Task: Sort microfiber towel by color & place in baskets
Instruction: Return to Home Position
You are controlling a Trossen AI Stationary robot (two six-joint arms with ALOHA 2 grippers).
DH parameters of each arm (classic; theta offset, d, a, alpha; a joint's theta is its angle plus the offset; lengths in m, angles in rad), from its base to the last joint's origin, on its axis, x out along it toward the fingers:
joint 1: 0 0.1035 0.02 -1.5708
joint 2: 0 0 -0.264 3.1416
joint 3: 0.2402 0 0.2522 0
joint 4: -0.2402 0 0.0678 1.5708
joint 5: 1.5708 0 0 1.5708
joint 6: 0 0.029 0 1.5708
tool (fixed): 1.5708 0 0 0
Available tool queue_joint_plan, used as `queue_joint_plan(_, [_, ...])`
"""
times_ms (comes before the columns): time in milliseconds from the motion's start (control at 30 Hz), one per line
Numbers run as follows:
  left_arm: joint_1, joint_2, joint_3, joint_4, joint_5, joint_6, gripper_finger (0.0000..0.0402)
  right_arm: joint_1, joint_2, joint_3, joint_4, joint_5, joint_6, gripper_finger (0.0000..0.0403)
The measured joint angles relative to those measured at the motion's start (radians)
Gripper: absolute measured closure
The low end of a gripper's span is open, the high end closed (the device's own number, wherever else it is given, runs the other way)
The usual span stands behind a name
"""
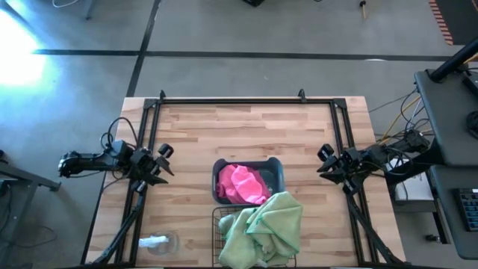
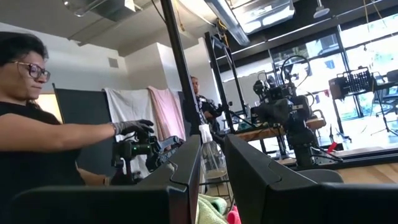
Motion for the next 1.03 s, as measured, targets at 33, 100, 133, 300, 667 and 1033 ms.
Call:
queue_joint_plan(33, [0.000,0.000,0.000,-0.002,0.000,0.000,0.0286,0.000,0.000,0.000,0.000,0.000,0.000,0.0335])
queue_joint_plan(100, [0.000,0.000,0.000,-0.002,0.000,-0.002,0.0286,0.000,0.000,0.000,0.000,0.000,0.000,0.0335])
queue_joint_plan(133, [0.000,0.000,0.000,-0.003,0.000,-0.002,0.0286,0.000,0.000,0.000,0.000,0.000,0.000,0.0335])
queue_joint_plan(300, [0.000,0.000,0.000,-0.032,0.000,-0.003,0.0286,0.000,0.000,0.000,0.000,0.000,0.000,0.0335])
queue_joint_plan(667, [0.000,0.000,-0.001,-0.040,-0.246,-0.120,0.0286,0.000,0.000,0.000,0.000,0.000,0.000,0.0335])
queue_joint_plan(1033, [0.000,0.006,0.000,-0.104,-0.515,-0.115,0.0286,0.000,0.000,0.000,0.000,0.000,0.000,0.0335])
